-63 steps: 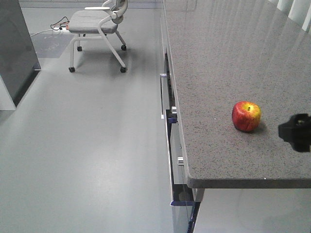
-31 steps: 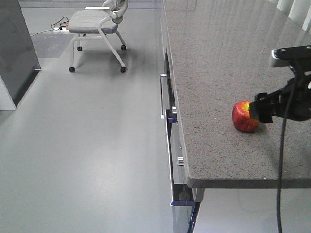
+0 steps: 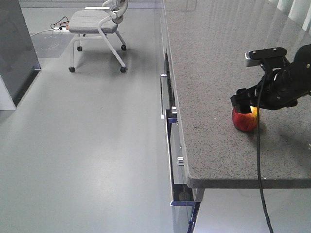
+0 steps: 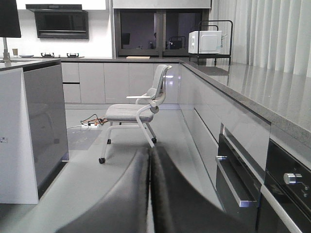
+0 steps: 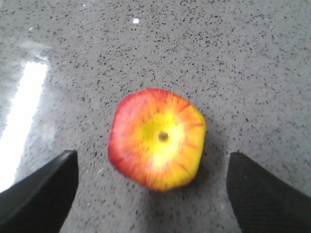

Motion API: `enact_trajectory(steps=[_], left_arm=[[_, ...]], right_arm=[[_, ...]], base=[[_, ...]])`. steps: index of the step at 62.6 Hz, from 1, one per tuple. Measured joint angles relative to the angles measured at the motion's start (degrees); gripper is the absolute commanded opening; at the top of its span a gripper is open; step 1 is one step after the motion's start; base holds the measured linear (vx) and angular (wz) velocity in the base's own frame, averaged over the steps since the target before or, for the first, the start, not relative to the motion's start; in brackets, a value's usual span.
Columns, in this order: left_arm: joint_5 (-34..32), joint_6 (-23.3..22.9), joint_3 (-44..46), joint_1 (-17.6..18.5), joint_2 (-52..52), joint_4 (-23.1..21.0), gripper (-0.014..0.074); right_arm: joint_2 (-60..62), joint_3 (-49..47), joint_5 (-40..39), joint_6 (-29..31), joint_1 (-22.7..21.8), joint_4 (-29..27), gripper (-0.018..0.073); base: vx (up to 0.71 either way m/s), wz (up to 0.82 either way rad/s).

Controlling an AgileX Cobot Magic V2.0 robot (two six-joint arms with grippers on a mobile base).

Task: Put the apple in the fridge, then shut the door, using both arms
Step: 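Reach the right gripper down over the apple and close on it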

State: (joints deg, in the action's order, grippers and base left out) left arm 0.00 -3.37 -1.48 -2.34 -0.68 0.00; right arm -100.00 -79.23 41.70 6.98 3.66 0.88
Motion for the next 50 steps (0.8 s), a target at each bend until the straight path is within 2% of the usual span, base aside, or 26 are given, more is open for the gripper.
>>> enact_trajectory(steps=[29, 50], left_arm=[[0.00, 0.00, 0.00, 0.00, 0.00, 0.00, -0.0006], [0.00, 0.00, 0.00, 0.00, 0.00, 0.00, -0.0006]], right_arm=[[-8.77, -2.83, -3.93, 0.00, 0.00, 1.08, 0.0589], [-9.36, -2.88, -4.13, 0.00, 0.00, 1.08, 0.0419]], base=[[0.00, 0.00], [0.00, 0.00]])
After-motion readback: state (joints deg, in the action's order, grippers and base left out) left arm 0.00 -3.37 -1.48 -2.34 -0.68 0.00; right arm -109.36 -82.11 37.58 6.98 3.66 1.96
